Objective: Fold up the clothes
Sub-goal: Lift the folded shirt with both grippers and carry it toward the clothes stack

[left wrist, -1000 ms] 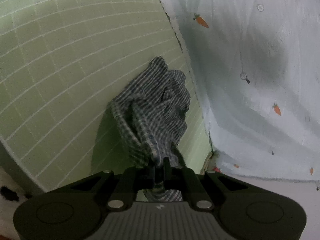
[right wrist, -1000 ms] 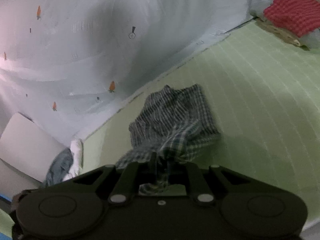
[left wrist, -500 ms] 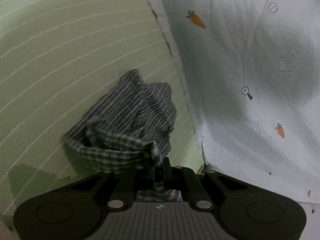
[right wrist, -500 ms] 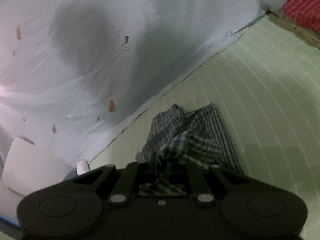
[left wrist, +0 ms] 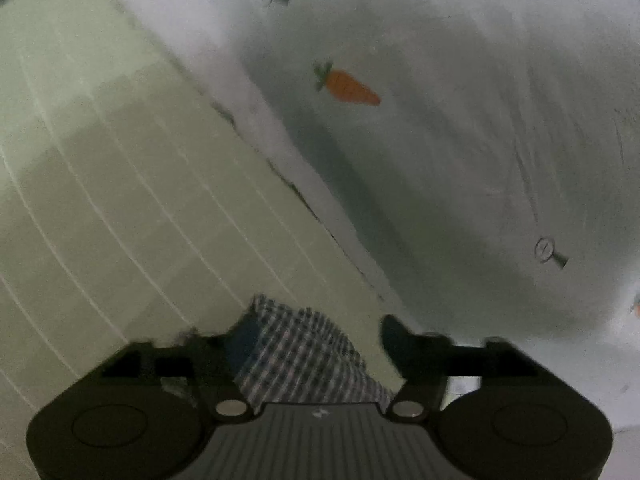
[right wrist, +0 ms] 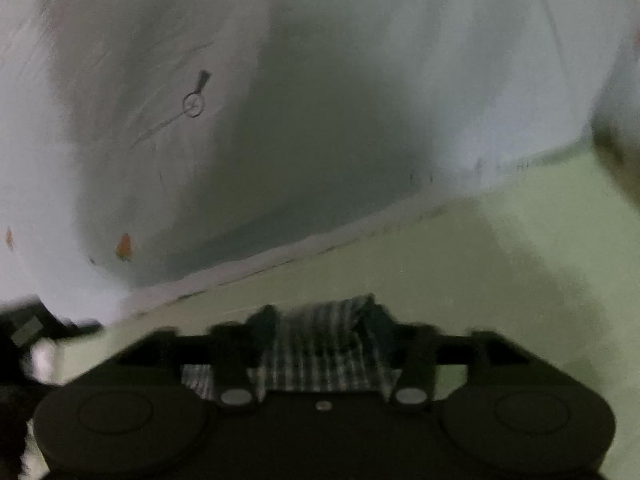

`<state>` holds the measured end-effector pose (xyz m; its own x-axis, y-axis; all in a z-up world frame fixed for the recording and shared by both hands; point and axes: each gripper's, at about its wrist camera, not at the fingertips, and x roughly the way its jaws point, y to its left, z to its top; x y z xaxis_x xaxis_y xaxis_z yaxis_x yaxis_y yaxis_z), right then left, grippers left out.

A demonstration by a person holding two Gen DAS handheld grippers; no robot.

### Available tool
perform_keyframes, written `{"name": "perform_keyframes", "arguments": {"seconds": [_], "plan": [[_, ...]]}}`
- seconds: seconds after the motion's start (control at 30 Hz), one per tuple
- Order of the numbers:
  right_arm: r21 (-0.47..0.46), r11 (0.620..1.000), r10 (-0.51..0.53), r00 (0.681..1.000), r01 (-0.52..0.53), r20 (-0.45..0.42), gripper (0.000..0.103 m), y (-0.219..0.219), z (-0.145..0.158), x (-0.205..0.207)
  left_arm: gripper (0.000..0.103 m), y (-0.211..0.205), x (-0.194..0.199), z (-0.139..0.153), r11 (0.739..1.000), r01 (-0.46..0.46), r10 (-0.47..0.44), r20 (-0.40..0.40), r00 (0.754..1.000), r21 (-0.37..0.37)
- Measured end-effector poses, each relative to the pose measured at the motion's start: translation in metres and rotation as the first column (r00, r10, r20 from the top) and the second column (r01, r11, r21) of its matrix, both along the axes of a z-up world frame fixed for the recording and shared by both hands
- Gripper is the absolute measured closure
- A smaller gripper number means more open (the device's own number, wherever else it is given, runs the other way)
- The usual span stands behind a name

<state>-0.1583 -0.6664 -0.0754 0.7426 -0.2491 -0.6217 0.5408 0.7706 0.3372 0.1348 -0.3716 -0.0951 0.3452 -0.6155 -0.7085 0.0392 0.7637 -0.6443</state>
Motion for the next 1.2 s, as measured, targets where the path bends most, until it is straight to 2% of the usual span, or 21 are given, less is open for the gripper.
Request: {"name": "perform_keyframes", "arguments": {"seconds": [0.03,0.1,0.23,0.3,0.33,0.4,0.6,0.77,1.0,1.07,1.13,1.17,1.2], "plan": [[-0.035,0.999,0.009,1.0,-0.009,-0.008,0.034,0.004,-0.003,-0.003,0.026,-0.001,-0.005,-0.002,0.999,0.027,-0.028,0.022,0.999,0.043],[-0.017,1.0,0.01,0.999,-0.011,-0.031,0.031,0.005,-0.012,-0.012,0.026,-0.004,-0.015,-0.009,0.986,0.087,-0.094,0.043,0.995,0.144],[0.044,0.999,0.011,0.998,-0.008,-0.068,0.021,0.007,-0.032,-0.027,0.022,-0.012,-0.041,-0.02,0.927,0.178,-0.214,0.075,0.974,0.331],[0.08,0.997,0.016,0.997,-0.011,-0.07,0.014,0.007,-0.041,-0.03,0.015,-0.013,-0.052,-0.027,0.896,0.21,-0.255,0.068,0.965,0.391],[0.098,0.995,0.022,0.997,-0.015,-0.072,0.009,0.006,-0.045,-0.03,0.015,-0.013,-0.056,-0.03,0.887,0.222,-0.266,0.057,0.962,0.405],[0.135,0.991,0.033,0.997,-0.023,-0.075,0.004,0.005,-0.053,-0.028,0.014,-0.012,-0.057,-0.038,0.886,0.23,-0.266,0.035,0.963,0.402],[0.236,0.971,0.049,0.996,-0.029,-0.08,0.002,-0.002,-0.077,-0.017,0.009,-0.005,-0.049,-0.055,0.898,0.27,-0.28,-0.023,0.96,0.349],[0.314,0.948,0.057,0.998,-0.05,-0.013,0.0,-0.009,-0.084,-0.018,0.007,-0.011,-0.044,-0.053,0.882,0.341,-0.362,0.007,0.932,0.324],[0.404,0.909,0.074,0.994,-0.1,0.079,0.0,-0.005,-0.091,0.002,0.008,-0.022,-0.04,-0.055,0.892,0.387,-0.403,0.023,0.915,0.236],[0.41,0.906,0.081,0.993,-0.108,0.082,0.0,0.004,-0.091,0.011,0.008,-0.026,-0.04,-0.058,0.89,0.397,-0.415,0.038,0.909,0.224],[0.41,0.899,0.134,0.988,-0.151,0.07,0.0,0.017,-0.091,0.024,0.012,-0.026,-0.043,-0.059,0.886,0.42,-0.437,0.051,0.898,0.199],[0.41,0.895,0.167,0.984,-0.177,0.06,0.0,0.025,-0.089,0.029,0.031,-0.024,-0.044,-0.061,0.888,0.431,-0.442,0.041,0.896,0.164],[0.41,0.889,0.2,0.978,-0.203,0.051,0.002,0.034,-0.088,0.035,0.04,-0.022,-0.044,-0.063,0.895,0.43,-0.434,0.011,0.901,0.114]]}}
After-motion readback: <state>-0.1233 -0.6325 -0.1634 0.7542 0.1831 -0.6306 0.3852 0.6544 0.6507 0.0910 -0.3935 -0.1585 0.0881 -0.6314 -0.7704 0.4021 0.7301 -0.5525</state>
